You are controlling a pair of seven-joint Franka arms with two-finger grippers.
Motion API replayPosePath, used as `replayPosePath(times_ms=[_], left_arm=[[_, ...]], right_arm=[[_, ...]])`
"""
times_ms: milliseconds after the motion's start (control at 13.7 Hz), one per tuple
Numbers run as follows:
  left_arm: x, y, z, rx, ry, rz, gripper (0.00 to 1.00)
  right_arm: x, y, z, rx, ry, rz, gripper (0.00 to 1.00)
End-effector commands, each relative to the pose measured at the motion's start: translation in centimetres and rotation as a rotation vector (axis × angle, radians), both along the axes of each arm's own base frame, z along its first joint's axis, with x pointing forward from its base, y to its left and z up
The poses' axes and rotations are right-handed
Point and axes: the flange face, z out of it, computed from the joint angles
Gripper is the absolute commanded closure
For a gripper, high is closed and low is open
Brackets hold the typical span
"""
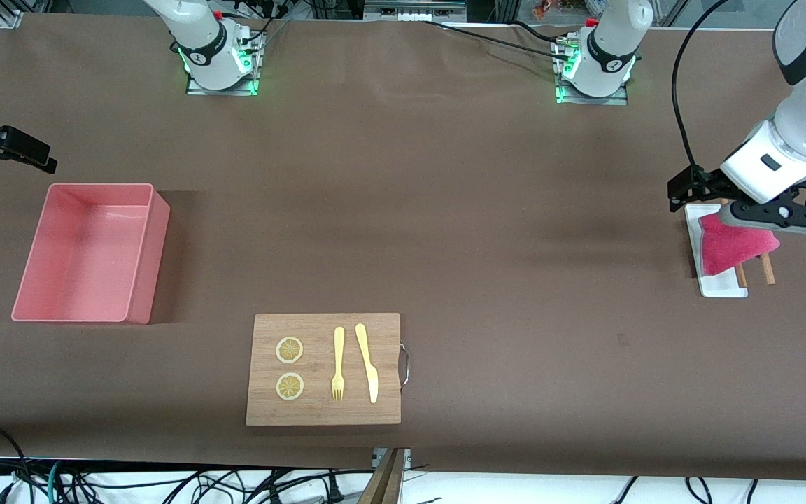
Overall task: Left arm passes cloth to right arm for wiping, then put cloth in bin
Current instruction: 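Grasp the pink cloth on the white holder with the left gripper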
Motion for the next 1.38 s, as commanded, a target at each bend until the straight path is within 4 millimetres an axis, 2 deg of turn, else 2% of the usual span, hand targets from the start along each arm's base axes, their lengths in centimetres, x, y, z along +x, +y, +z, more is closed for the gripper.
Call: replayPosePath(times_ms=[0,1312], left_arm=[[1.10,-0.17,0.68,-0.017,-0.007,0.009,0.00],[0.72,-0.11,0.18,-0.002,0.034,0.003,0.00]], right_arm=[[0.32,-0.37,0.48,-0.009,-0.006,0.015,0.00],[0.43,-0.46,0.44,-0.009,-0.010,0.013,0.00]])
